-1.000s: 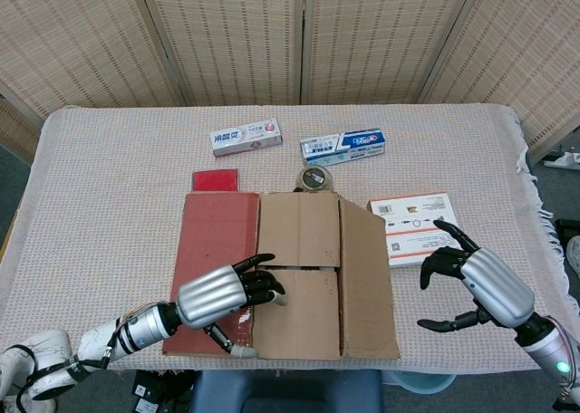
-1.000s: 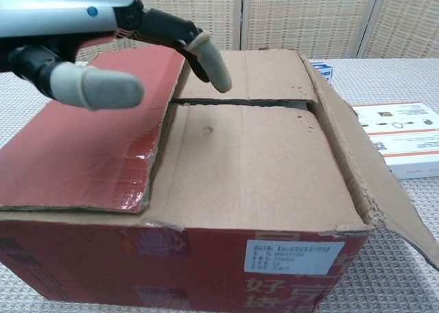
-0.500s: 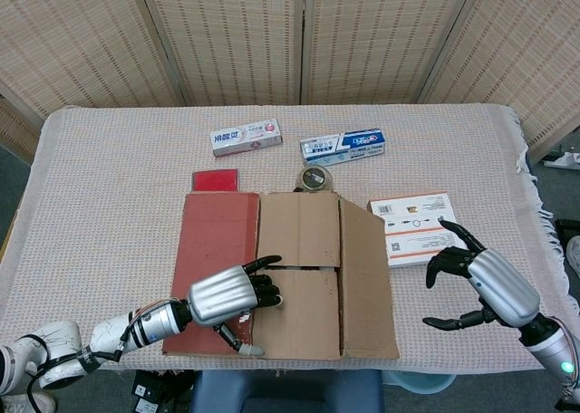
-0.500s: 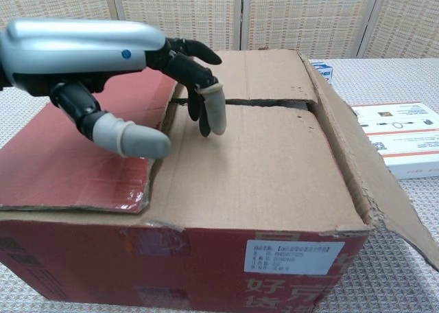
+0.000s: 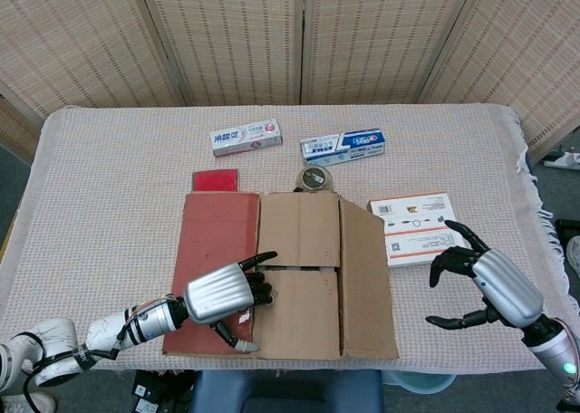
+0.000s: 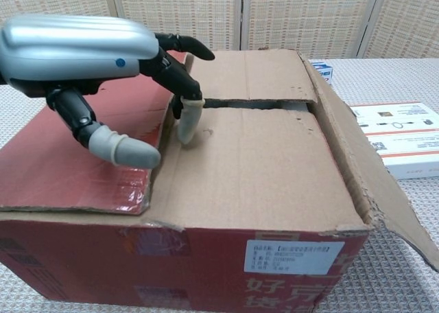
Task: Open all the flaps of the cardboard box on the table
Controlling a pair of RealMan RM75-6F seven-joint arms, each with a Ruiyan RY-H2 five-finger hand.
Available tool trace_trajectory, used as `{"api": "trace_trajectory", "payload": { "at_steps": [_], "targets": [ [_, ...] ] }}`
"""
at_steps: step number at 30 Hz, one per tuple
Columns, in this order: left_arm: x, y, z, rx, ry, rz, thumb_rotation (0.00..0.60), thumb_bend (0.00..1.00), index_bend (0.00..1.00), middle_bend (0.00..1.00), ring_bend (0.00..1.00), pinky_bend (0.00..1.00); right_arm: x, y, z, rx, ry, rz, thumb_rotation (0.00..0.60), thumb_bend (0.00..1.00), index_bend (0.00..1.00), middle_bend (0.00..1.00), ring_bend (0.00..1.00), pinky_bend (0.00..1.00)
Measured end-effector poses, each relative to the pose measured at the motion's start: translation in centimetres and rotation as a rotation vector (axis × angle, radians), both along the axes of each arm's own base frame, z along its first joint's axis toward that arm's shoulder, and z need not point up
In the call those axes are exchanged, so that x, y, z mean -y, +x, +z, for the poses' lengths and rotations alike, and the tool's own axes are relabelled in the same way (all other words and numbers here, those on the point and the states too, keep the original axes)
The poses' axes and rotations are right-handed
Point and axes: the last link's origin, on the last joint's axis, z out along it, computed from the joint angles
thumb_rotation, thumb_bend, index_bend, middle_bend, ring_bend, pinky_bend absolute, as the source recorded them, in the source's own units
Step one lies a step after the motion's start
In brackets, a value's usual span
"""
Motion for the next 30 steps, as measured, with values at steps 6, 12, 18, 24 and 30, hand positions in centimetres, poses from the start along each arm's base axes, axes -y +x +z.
{"api": "trace_trajectory", "payload": {
  "at_steps": [6, 12, 18, 24, 30],
  "targets": [
    [0.0, -0.1, 0.6, 0.008, 0.022, -0.008, 0.117, 0.21, 0.55, 0.54, 0.48, 0.00, 0.0, -0.1, 0.0, 0.004, -0.002, -0.003, 0.328, 0.11, 0.54, 0.54, 0.42, 0.00],
    [0.1, -0.3, 1.9, 0.021, 0.046, -0.007, 0.116, 0.21, 0.56, 0.56, 0.49, 0.00, 0.1, -0.3, -0.1, 0.013, -0.005, -0.009, 0.329, 0.11, 0.53, 0.54, 0.42, 0.00],
    [0.2, -0.6, 3.9, 0.028, 0.079, 0.016, 0.114, 0.21, 0.57, 0.56, 0.50, 0.00, 0.2, -0.5, -0.1, 0.022, -0.006, -0.012, 0.328, 0.11, 0.53, 0.54, 0.42, 0.00],
    [0.7, -1.0, 6.4, 0.064, 0.118, 0.054, 0.115, 0.21, 0.57, 0.56, 0.50, 0.00, 0.4, -0.5, -0.1, 0.030, -0.010, -0.008, 0.326, 0.11, 0.53, 0.54, 0.42, 0.00],
    [1.1, -1.6, 8.4, 0.102, 0.150, 0.090, 0.113, 0.21, 0.57, 0.56, 0.50, 0.00, 0.5, -0.2, 0.2, 0.034, -0.019, 0.002, 0.327, 0.11, 0.54, 0.54, 0.42, 0.00]
  ]
}}
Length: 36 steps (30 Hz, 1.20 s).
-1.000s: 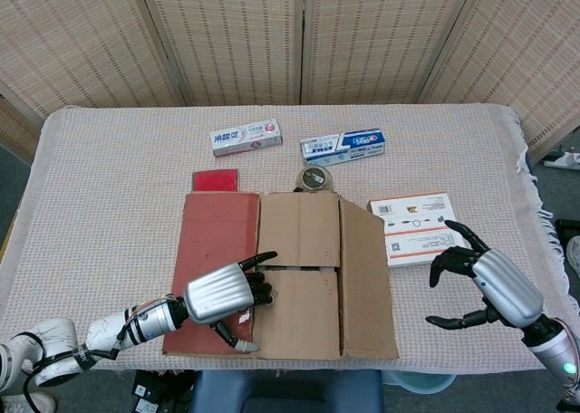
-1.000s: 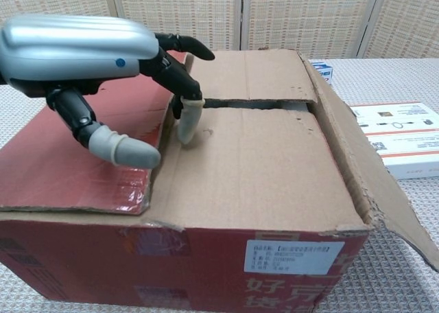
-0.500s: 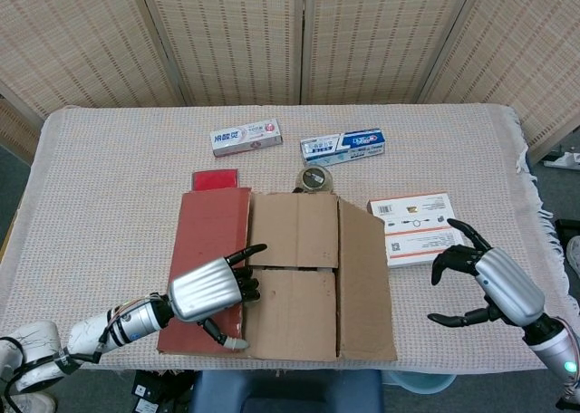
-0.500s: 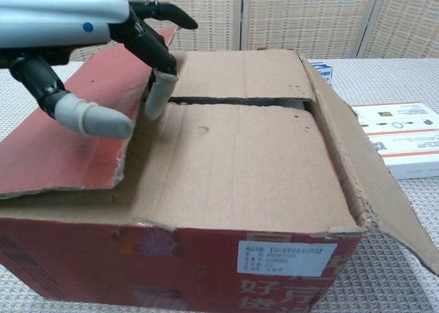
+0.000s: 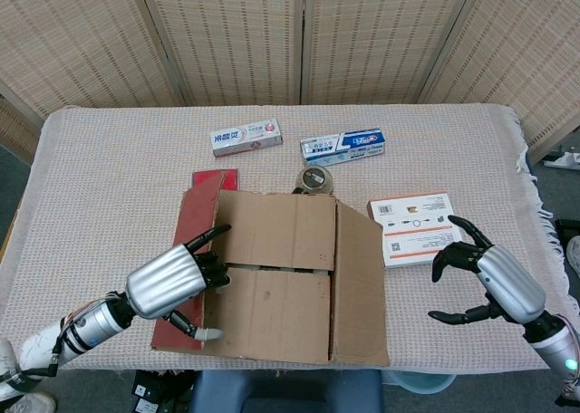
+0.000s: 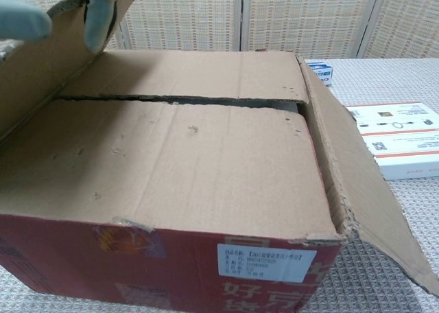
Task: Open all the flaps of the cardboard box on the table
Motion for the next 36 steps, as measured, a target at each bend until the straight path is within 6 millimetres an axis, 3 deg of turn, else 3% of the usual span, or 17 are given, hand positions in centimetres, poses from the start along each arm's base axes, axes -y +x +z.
{"api": "trace_trajectory", "payload": {
  "at_steps": [16, 31, 36],
  "targets": [
    [-1.2, -2.8, 5.0, 0.083, 0.154, 0.152, 0.115, 0.21, 0.57, 0.56, 0.50, 0.00, 0.2, 0.5, 1.1, -0.001, -0.038, 0.008, 0.329, 0.11, 0.53, 0.54, 0.42, 0.00],
    [-3.2, -6.6, 6.5, 0.067, 0.240, 0.343, 0.113, 0.21, 0.57, 0.56, 0.50, 0.00, 0.5, 0.7, 0.3, -0.015, -0.015, 0.014, 0.325, 0.11, 0.53, 0.54, 0.42, 0.00],
    [-4.1, -7.3, 6.7, 0.071, 0.261, 0.397, 0.113, 0.21, 0.52, 0.55, 0.47, 0.00, 0.6, 0.7, -0.2, -0.028, -0.002, 0.013, 0.345, 0.11, 0.53, 0.51, 0.40, 0.00]
  ]
}}
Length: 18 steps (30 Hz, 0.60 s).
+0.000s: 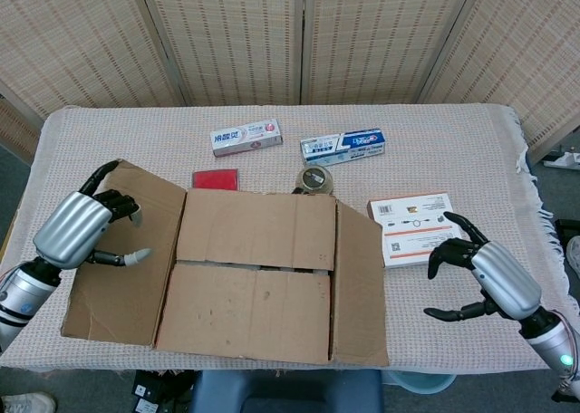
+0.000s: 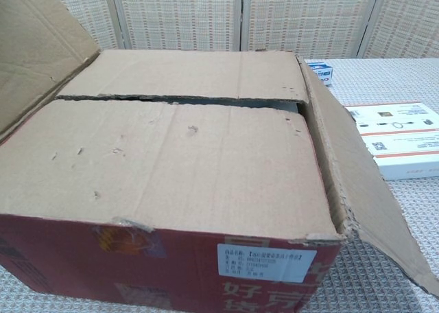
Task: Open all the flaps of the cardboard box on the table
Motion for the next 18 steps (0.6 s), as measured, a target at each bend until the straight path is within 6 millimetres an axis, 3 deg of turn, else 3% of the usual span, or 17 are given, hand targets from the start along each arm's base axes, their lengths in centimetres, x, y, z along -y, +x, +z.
{"api": "trace_trajectory", "payload": {
  "at_steps": [3, 7, 12, 18],
  "targets": [
    [0.0, -0.1, -0.1, -0.002, 0.006, 0.002, 0.115, 0.21, 0.48, 0.54, 0.46, 0.00, 0.2, 0.1, -0.3, -0.015, 0.004, 0.001, 0.350, 0.11, 0.51, 0.47, 0.38, 0.00],
    [0.2, 0.2, -0.5, 0.002, 0.001, -0.003, 0.112, 0.21, 0.43, 0.51, 0.44, 0.00, 0.5, 0.3, -0.7, -0.043, -0.001, 0.008, 0.403, 0.11, 0.38, 0.37, 0.33, 0.00],
    [0.6, 0.6, -1.8, -0.005, -0.033, -0.017, 0.114, 0.21, 0.41, 0.48, 0.42, 0.00, 1.3, 1.0, -2.0, -0.107, 0.004, 0.028, 0.589, 0.11, 0.18, 0.25, 0.24, 0.00],
    [1.3, 1.1, -3.4, -0.036, -0.082, -0.044, 0.112, 0.21, 0.39, 0.47, 0.40, 0.00, 3.0, 3.2, -4.3, -0.160, 0.018, 0.077, 0.600, 0.11, 0.04, 0.12, 0.16, 0.01]
  ]
}}
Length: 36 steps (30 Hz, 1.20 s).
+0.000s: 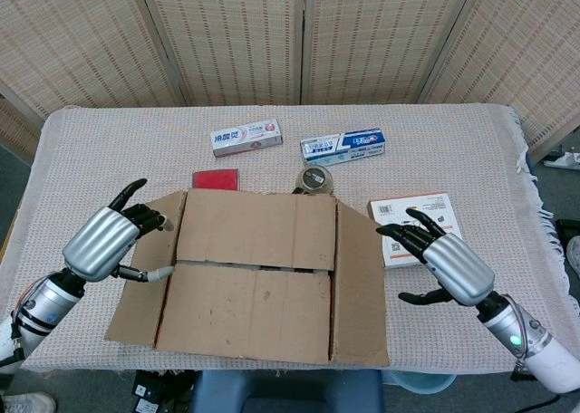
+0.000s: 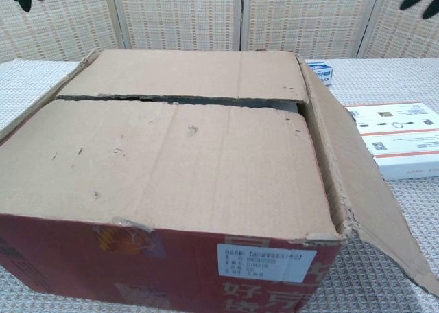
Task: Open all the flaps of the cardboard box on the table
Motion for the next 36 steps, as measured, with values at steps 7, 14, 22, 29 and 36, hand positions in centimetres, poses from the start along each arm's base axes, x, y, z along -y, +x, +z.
{"api": "trace_trajectory", "payload": {
  "at_steps": [7, 14, 22, 29, 36],
  "targets": [
    [0.7, 0.4, -1.0, -0.008, -0.030, -0.022, 0.113, 0.21, 0.39, 0.47, 0.40, 0.00, 2.4, 3.2, -3.2, 0.003, 0.032, 0.052, 0.600, 0.11, 0.00, 0.08, 0.12, 0.01],
    [0.8, 0.3, -1.3, -0.006, -0.036, -0.018, 0.112, 0.21, 0.39, 0.47, 0.40, 0.00, 3.8, 5.5, -6.4, -0.015, 0.028, 0.094, 0.600, 0.11, 0.00, 0.08, 0.11, 0.01],
    [0.8, 0.3, -1.3, 0.000, -0.034, -0.016, 0.114, 0.21, 0.38, 0.46, 0.40, 0.00, 5.2, 7.5, -8.9, -0.020, 0.015, 0.127, 0.600, 0.11, 0.00, 0.08, 0.11, 0.01],
    [0.8, 0.2, -1.2, 0.000, -0.032, -0.011, 0.110, 0.21, 0.38, 0.46, 0.40, 0.00, 5.8, 8.8, -10.4, -0.021, 0.015, 0.154, 0.600, 0.11, 0.00, 0.08, 0.11, 0.01],
    [0.8, 0.0, -1.2, -0.002, -0.035, -0.006, 0.113, 0.21, 0.38, 0.46, 0.40, 0.00, 6.2, 9.5, -11.7, -0.047, 0.009, 0.176, 0.600, 0.11, 0.00, 0.08, 0.11, 0.01]
  ]
}}
